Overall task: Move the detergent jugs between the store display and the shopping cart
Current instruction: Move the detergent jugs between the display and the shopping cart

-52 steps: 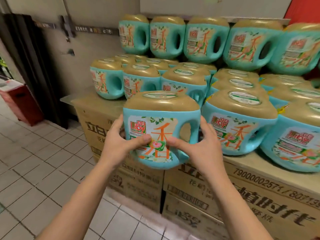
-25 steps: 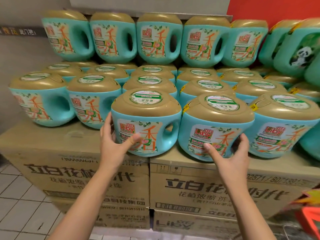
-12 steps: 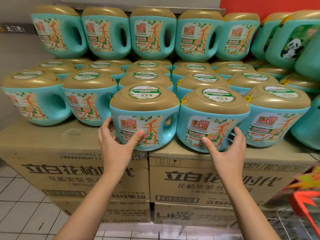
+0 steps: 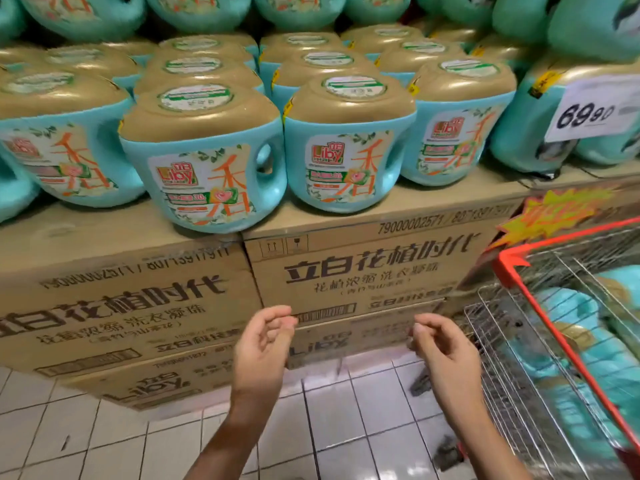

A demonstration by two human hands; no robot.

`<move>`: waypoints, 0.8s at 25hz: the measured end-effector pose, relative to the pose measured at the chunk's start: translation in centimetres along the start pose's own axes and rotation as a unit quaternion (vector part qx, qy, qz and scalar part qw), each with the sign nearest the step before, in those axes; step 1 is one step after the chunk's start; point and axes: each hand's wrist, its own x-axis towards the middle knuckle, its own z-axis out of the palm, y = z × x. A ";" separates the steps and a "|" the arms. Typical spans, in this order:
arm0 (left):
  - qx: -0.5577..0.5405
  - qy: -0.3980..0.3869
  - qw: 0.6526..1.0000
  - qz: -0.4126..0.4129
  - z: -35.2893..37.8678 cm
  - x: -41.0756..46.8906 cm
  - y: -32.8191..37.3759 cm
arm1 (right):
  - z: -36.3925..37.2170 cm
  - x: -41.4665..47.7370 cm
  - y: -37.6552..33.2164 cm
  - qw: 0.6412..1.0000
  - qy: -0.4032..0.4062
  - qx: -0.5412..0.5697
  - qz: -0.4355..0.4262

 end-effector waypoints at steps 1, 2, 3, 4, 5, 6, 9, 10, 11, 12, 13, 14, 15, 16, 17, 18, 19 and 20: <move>0.002 -0.035 0.998 -0.042 0.9 -1.5 -1.0 | -1.8 -1.4 1.1 1.000 0.002 -0.003 0.027; 0.007 -0.064 0.994 -0.085 2.1 -3.1 -2.0 | -4.0 -2.8 2.2 0.999 0.008 -0.010 0.052; 0.017 -0.086 0.989 -0.116 3.2 -4.6 -3.0 | -6.2 -4.2 3.3 0.997 0.019 -0.021 0.073; 0.029 -0.107 0.984 -0.139 4.3 -6.0 -4.0 | -8.3 -5.4 4.2 0.995 0.037 -0.026 0.092; 0.041 -0.128 0.979 -0.152 5.5 -7.4 -4.8 | -10.5 -6.6 4.9 0.992 0.058 -0.026 0.107; 0.050 -0.150 0.974 -0.160 6.7 -8.7 -5.5 | -12.6 -7.7 5.5 0.990 0.078 -0.018 0.118; 0.093 -0.203 0.959 -0.172 11.0 -13.5 -7.3 | -19.1 -10.8 6.6 0.986 0.113 -0.009 0.121; 0.102 -0.214 0.957 -0.166 12.8 -15.3 -7.6 | -21.4 -11.6 7.0 0.986 0.112 -0.011 0.119; 0.109 -0.224 0.956 -0.157 14.7 -17.1 -7.7 | -23.7 -12.4 7.3 0.987 0.103 -0.009 0.122; 0.103 -0.229 0.955 -0.157 17.2 -19.2 -8.0 | -26.5 -13.3 7.5 0.987 0.093 -0.012 0.127; 0.096 -0.231 0.955 -0.158 19.4 -21.1 -8.0 | -28.9 -14.2 7.7 0.988 0.085 -0.017 0.131; 0.088 -0.236 0.955 -0.157 21.6 -22.7 -8.0 | -31.3 -14.9 7.8 0.987 0.089 -0.019 0.132; 0.084 -0.246 0.953 -0.159 23.8 -24.3 -7.9 | -33.7 -15.5 7.9 0.986 0.101 -0.020 0.133; 0.081 -0.256 0.950 -0.160 25.8 -25.7 -7.6 | -36.0 -16.1 7.9 0.984 0.114 -0.020 0.136; 0.079 -0.272 0.946 -0.160 28.0 -27.0 -7.3 | -38.5 -16.6 7.9 0.981 0.132 -0.019 0.138; 0.079 -0.287 0.942 -0.155 29.6 -27.9 -7.0 | -40.6 -16.8 7.9 0.979 0.149 -0.016 0.141; 0.083 -0.302 0.939 -0.146 31.2 -28.6 -6.7 | -42.5 -16.9 7.9 0.976 0.163 -0.013 0.144; 0.084 -0.312 0.937 -0.133 32.6 -29.0 -6.3 | -44.2 -16.9 7.9 0.974 0.172 -0.012 0.147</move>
